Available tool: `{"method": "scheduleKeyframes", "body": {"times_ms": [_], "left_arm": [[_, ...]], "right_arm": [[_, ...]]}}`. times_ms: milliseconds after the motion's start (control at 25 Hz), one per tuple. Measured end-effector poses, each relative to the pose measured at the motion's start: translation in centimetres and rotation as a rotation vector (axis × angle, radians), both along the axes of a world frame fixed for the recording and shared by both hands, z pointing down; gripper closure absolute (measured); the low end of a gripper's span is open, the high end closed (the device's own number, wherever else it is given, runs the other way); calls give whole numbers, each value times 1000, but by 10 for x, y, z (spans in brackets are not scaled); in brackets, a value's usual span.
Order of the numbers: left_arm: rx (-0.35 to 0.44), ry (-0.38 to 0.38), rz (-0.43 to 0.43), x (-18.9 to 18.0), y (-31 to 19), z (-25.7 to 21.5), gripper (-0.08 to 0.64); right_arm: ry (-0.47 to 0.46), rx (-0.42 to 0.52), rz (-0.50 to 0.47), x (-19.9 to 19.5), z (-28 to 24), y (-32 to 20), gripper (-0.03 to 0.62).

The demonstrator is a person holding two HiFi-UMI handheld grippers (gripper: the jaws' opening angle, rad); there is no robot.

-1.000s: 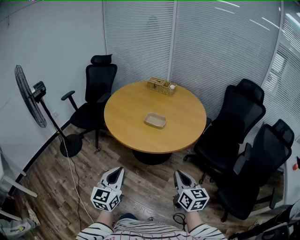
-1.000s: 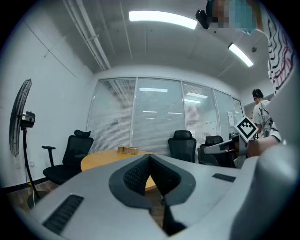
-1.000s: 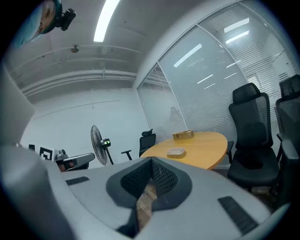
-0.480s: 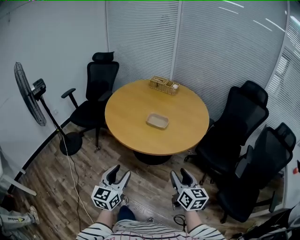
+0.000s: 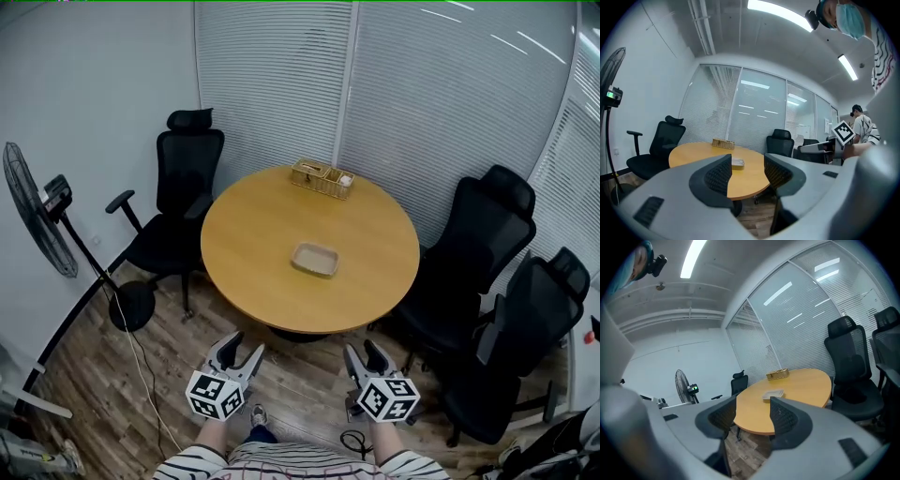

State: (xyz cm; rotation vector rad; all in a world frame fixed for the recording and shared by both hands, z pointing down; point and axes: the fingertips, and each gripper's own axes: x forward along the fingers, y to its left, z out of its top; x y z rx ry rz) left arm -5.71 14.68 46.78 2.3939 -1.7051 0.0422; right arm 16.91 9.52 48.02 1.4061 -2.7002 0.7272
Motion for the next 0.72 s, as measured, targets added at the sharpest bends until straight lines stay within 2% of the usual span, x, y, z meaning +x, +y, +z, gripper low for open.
{"method": "scheduleKeyframes", "body": {"times_ms": [360,720], "left_arm": [[-2,-3,86,-71,-85,-8,367],[-13,-3,187,-125,-141,0,367]], "right_arm": [[-4,-5,105,-59,-8,-65,373],[3,-21,208,-107,1,-99,373]]}}
